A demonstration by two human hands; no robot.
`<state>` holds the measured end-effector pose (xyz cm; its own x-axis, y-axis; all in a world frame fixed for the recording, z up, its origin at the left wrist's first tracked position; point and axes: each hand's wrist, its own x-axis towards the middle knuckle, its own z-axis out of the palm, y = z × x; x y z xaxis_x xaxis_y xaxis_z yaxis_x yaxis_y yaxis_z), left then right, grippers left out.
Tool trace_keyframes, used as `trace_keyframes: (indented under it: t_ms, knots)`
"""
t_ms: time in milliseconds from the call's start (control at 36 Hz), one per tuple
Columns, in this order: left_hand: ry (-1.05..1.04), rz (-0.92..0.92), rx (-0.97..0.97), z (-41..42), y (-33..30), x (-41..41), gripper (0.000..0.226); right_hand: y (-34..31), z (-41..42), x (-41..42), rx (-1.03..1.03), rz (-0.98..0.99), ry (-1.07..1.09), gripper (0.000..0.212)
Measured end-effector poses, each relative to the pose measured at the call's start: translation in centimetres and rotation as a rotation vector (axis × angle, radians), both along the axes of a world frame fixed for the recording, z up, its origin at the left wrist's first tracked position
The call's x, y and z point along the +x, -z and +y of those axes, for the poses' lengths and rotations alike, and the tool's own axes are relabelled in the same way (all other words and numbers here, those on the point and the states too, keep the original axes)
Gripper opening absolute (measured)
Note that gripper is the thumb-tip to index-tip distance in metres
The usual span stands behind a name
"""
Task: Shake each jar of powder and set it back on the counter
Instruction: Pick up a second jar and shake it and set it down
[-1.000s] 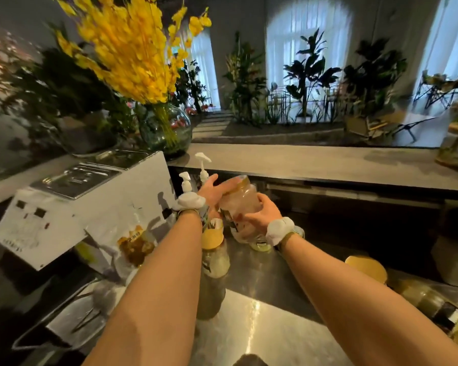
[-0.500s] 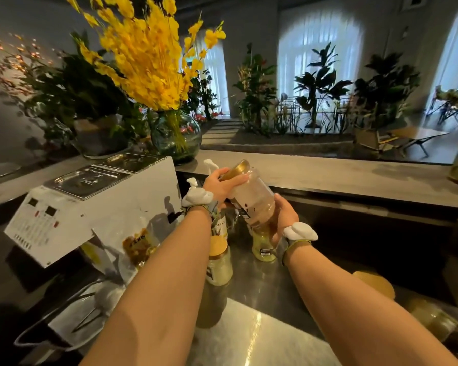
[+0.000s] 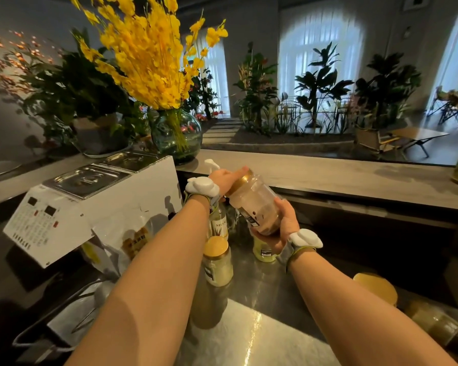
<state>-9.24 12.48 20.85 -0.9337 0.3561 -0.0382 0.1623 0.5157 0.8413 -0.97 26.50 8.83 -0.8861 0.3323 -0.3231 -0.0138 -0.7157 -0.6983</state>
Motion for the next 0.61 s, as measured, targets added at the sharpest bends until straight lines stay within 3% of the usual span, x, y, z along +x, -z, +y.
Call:
trace_keyframes:
  t_ms: [139, 333, 389, 528, 611]
  knots:
    - [0.137, -0.139, 0.104, -0.7, -0.3, -0.6, 0.046, -0.1, 0.6, 0.0, 0.034, -0.015, -0.007, 0.097]
    - [0.120, -0.123, 0.032, -1.7, -0.3, -1.1, 0.058, -0.4, 0.9, -0.4, 0.141, 0.028, -0.055, 0.089]
    - [0.170, -0.107, -0.010, -2.3, -0.3, -1.2, 0.055, -0.3, 0.9, -0.4, 0.154, 0.030, -0.064, 0.087]
    - [0.272, -0.228, 0.110, -3.3, -0.2, -1.4, 0.056, 0.2, 1.1, -0.3, 0.150, 0.036, -0.077, 0.087]
    - [0.211, -0.211, 0.065, -3.3, -0.1, -1.0, 0.041, 0.5, 1.0, -0.2, 0.163, 0.031, -0.084, 0.087]
